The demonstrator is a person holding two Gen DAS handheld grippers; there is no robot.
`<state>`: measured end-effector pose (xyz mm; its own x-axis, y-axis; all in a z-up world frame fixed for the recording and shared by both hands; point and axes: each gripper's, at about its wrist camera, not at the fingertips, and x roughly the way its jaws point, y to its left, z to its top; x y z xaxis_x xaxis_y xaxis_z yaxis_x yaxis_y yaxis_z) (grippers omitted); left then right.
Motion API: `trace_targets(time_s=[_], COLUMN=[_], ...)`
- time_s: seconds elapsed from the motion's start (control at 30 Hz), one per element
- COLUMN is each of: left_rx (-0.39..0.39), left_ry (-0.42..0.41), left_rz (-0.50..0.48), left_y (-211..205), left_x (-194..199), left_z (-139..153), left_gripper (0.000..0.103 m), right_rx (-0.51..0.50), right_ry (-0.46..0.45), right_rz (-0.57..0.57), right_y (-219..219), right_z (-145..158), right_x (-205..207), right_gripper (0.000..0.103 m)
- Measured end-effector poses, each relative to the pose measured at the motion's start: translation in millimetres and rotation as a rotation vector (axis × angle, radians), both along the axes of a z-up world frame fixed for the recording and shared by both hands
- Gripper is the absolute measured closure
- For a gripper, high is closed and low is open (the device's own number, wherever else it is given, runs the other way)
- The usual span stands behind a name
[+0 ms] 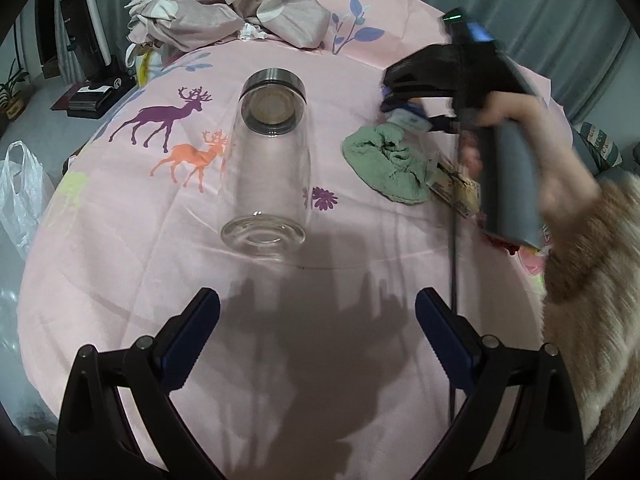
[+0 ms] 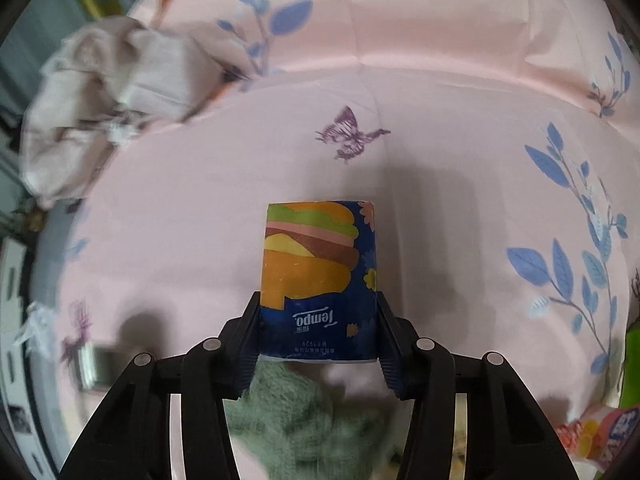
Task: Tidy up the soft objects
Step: 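Grasp the blue Tempo tissue pack with the right gripper and lift it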
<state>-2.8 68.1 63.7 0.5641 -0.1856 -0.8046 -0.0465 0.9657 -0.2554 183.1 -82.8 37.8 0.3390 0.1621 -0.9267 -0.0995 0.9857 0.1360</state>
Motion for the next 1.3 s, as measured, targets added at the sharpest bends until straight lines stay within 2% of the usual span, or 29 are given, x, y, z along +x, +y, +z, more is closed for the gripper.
trace_targets(time_s=[0.17,0.27,0.43,0.6,0.7,0.77,0.83,0.9,1.0,1.1,1.23,1.27,1.3], left_rx=[0.002,-0.004,0.000,0.011,0.016,0.015,0.012,0.004,-0.026,-0.064,-0.106,-0.117,-0.123], left_ry=[0.010,0.011,0.013,0.028,0.032,0.036,0.042,0.047,0.050,0.060,0.085,0.093,0.098], left_rz=[0.021,0.031,0.034,0.021,0.007,-0.006,-0.019,-0.044,-0.077,-0.123,-0.202,-0.222,-0.234], left_y=[1,2,-2,-10,-16,-22,-27,-34,-45,-58,-81,-88,-92], left_x=[-7,-11,-19,-25,-29,-32,-33,-35,-36,-36,-36,-36,-36], left_z=[4,7,9,8,8,7,6,6,6,2,-7,-10,-12], left_gripper=[0.005,0.005,0.005,0.005,0.005,0.005,0.005,0.006,0.012,0.022,0.042,0.049,0.052], right_rx=[0.074,0.105,0.074,0.079,0.068,0.100,0.110,0.109,0.152,0.202,0.261,0.291,0.311], right_ry=[-0.036,-0.037,0.005,0.076,0.098,0.115,0.139,0.120,0.071,0.040,0.004,0.009,0.016], right_rz=[0.085,0.131,0.164,0.130,0.119,0.102,0.093,0.086,0.054,-0.004,-0.001,0.006,0.010], right_y=[-20,-37,-59,-74,-79,-83,-88,-97,-112,-131,-138,-137,-136], right_z=[48,60,44,14,5,1,0,6,20,31,36,35,33], right_x=[-68,-114,-187,-219,-232,-235,-237,-247,-251,-250,-248,-247,-246], right_gripper=[0.051,0.050,0.050,0.050,0.050,0.050,0.042,0.031,0.030,0.030,0.030,0.033,0.041])
